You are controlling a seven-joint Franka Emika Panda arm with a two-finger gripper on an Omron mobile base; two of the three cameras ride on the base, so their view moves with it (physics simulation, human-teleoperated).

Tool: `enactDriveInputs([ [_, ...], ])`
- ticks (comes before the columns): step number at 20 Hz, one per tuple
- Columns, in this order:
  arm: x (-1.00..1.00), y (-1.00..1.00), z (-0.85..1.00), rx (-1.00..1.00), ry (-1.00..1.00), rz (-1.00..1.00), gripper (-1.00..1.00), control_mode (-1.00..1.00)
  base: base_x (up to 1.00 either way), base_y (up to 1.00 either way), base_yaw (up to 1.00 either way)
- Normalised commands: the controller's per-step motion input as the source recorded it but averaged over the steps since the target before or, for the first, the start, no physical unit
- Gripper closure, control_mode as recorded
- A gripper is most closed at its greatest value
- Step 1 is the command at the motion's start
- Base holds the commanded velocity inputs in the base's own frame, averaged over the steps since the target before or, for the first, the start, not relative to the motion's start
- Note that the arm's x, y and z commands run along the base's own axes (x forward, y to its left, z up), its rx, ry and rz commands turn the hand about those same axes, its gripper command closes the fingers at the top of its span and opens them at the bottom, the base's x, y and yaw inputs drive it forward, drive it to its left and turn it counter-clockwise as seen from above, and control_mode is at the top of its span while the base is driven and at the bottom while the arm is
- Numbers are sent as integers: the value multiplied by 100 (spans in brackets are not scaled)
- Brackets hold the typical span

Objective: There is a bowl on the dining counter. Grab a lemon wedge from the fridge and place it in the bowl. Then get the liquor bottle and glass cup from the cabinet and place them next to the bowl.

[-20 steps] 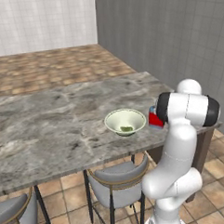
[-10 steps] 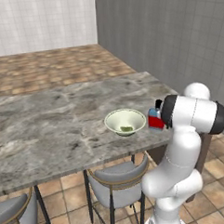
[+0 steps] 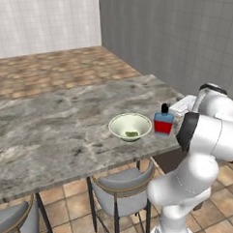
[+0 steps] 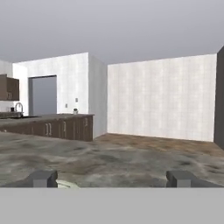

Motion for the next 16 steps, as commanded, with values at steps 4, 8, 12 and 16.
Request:
enactDriveInputs([
  [4,-68,27,100,0,0,0,-100,-100,0,0,0],
  [8,-78,71,100,0,2,0,-100,-100,0,0,0],
  [12,-78,98,100,-3,1,0,-100,-100,0,0,0],
  [16,-78,96,100,-9,4,-3,-100,-100,0,0,0],
])
